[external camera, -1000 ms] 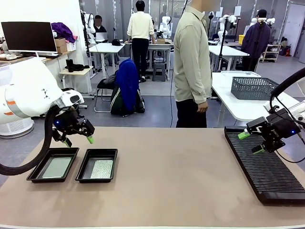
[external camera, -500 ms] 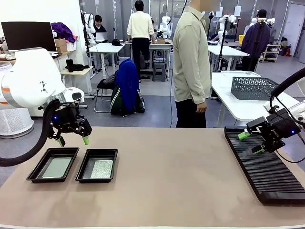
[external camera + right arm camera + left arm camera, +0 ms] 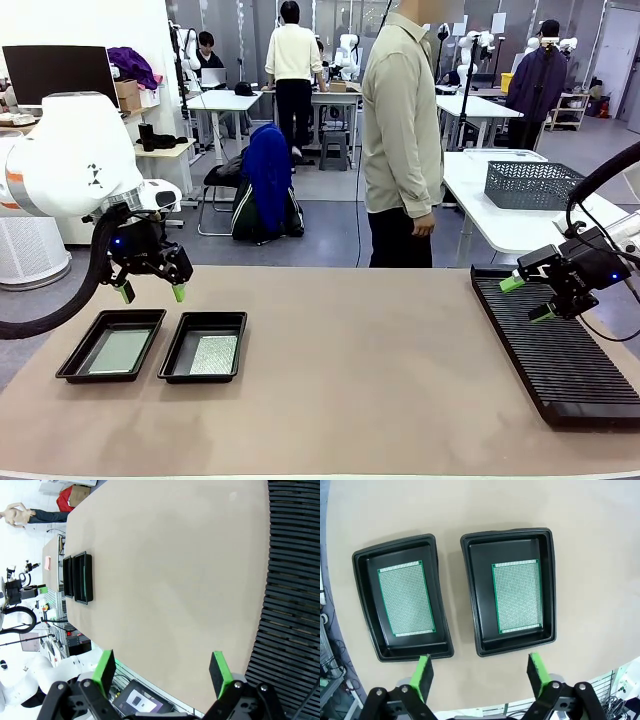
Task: Inspect and transfer BCBs to ESD trays.
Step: Pick up the ESD tray and place it on the left side of the table.
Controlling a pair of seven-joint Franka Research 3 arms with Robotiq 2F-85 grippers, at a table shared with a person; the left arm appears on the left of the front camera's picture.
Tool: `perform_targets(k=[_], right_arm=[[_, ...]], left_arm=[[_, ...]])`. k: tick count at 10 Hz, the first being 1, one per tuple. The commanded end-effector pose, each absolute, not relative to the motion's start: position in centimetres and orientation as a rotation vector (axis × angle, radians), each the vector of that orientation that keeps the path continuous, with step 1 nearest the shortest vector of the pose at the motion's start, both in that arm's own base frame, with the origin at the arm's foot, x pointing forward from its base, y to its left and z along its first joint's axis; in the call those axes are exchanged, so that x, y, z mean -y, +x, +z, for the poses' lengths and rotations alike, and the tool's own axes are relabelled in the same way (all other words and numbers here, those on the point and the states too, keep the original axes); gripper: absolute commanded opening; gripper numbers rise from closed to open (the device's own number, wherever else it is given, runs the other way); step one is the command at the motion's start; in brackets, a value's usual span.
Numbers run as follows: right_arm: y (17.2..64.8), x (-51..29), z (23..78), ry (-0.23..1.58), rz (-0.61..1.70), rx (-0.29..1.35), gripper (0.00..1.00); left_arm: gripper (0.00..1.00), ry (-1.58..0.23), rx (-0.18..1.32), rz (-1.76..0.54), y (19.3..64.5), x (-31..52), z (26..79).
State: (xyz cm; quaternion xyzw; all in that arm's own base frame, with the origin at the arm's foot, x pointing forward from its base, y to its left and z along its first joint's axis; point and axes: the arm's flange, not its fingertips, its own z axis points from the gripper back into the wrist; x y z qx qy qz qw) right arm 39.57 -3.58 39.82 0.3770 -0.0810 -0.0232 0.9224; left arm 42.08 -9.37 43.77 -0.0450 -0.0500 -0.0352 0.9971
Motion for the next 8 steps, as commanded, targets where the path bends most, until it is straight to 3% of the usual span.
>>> perform_targets(k=[1,8], right_arm=[[39.56,3.41,39.86,0.775,-0.053,0.166,1.00],[39.56,3.41,39.86,0.775,-0.053,0.166,1.00]], left_arm=[[1.00,-0.094,0.101,-0.066,42.04,9.27,43.65],[1.00,-0.094,0.101,-0.066,42.04,9.27,43.65]])
